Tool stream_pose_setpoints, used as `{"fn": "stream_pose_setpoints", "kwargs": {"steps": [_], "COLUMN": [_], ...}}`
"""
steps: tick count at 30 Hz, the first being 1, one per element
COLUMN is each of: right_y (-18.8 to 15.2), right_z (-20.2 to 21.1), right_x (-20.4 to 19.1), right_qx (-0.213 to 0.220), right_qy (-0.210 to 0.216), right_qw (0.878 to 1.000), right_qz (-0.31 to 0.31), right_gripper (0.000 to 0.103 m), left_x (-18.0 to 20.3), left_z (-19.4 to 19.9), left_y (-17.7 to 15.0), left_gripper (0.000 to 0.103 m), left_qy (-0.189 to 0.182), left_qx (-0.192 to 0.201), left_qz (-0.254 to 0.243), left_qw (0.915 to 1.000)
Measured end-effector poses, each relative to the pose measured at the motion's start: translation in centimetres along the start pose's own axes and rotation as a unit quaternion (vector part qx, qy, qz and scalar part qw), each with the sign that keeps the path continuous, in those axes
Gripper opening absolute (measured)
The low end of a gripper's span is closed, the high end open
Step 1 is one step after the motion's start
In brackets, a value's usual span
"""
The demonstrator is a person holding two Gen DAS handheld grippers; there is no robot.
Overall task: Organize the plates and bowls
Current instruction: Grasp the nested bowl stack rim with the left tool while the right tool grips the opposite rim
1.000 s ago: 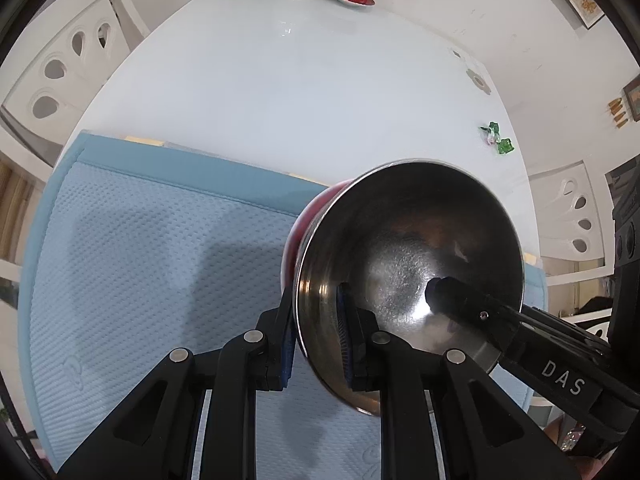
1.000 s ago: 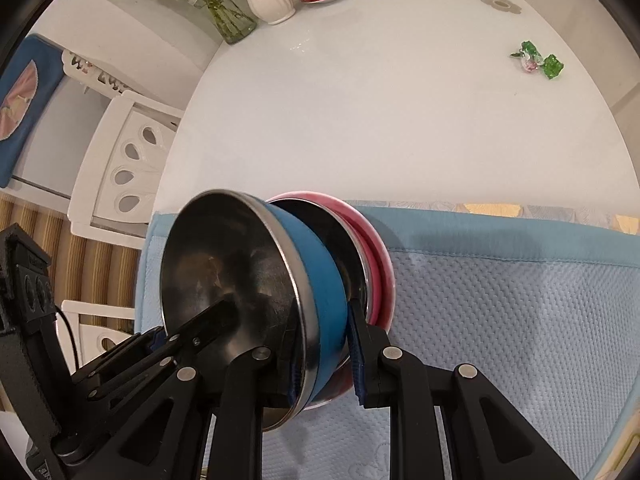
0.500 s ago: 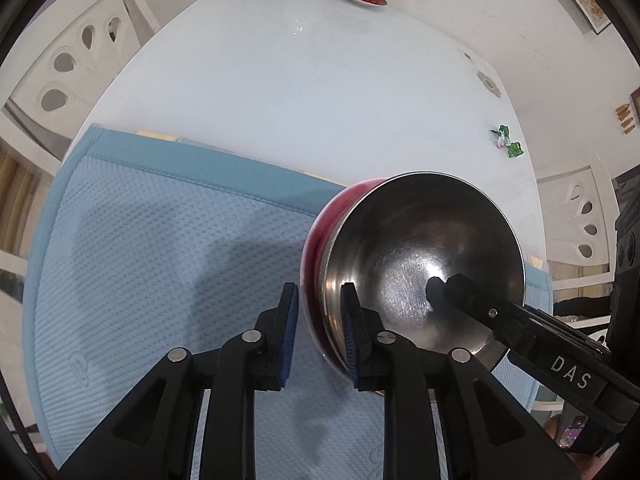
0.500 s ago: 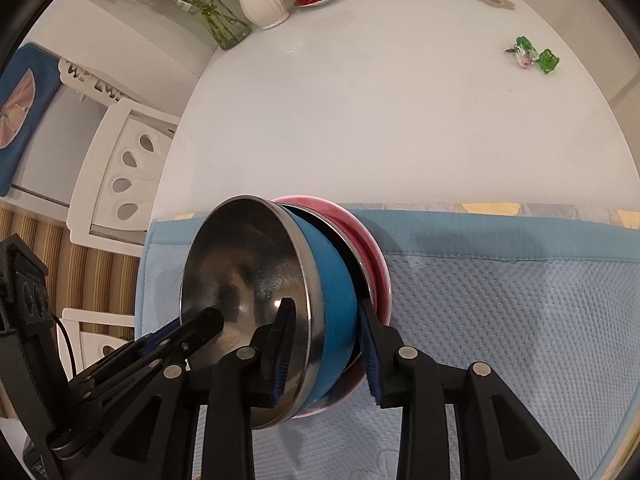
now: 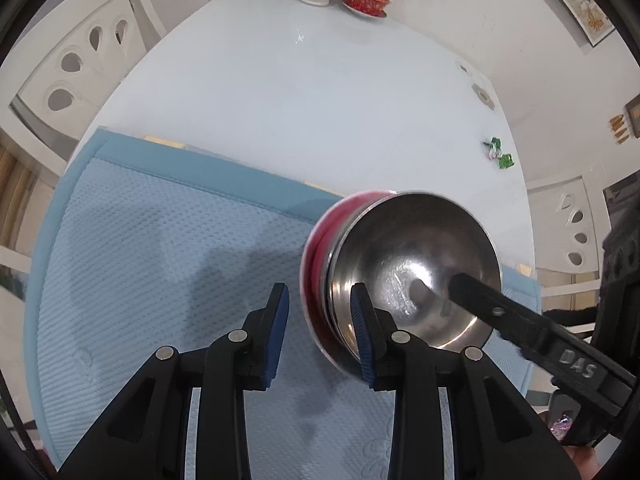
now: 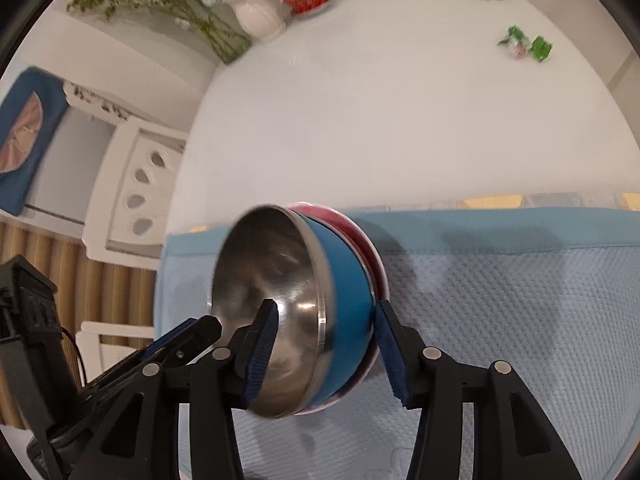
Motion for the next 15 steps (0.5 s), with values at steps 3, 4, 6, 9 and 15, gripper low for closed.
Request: {"fn": "stream_pose_setpoints", "kwargs": {"steps": [3, 4, 6, 9, 15], "right_y": [0.1, 0.0, -0.1, -0.6, -1.2], "right_z": [1.0, 1.0, 0.9, -0.4, -4.0], "right_x": [0.0, 0.1, 0.4, 1.0, 2.9], "right_qx": [0.006, 0.006, 0.007, -0.015, -0.050], "right_qy": [0.014, 0.015, 0.025, 0.034, 0.081], "right_qw": [1.000, 1.000, 1.000, 0.999, 0.992], "right_qz": [-0.005, -0.007, -0.016, -0.031, -0.080], "right_gripper": [0.063, 0.077, 0.081, 0.081, 0.081], "left_x": [-0.3, -0.4, -0.6, -0.9, -1.7], "left_z": [0.1, 0.0, -0.1, -0.9, -2.1], "left_y": [0.1, 0.2, 0.1, -0.1, -0.4], "left_gripper": [0.059, 0.067, 0.067, 0.067, 0.067], "left_qy": [0.000, -0.001, 0.000, -0.002, -0.017], "left_qx": [0.000, 0.002, 0.003, -0.009, -0.024], "left_qz": [0.003, 0.005, 0.008, 0.010, 0.024], "left_qw": [1.0000, 1.0000, 1.0000, 0.9999, 0.9993]}}
Point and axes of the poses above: each gripper's, at about its wrist camera, not at the fingertips, and z roughly against the way its jaws point, x to its right, y to its top, the point moved 9 cm from there along -z, roughly the way its jaws point, and after that the axes turned 5 degrees about -y, right-handed, at the moved point
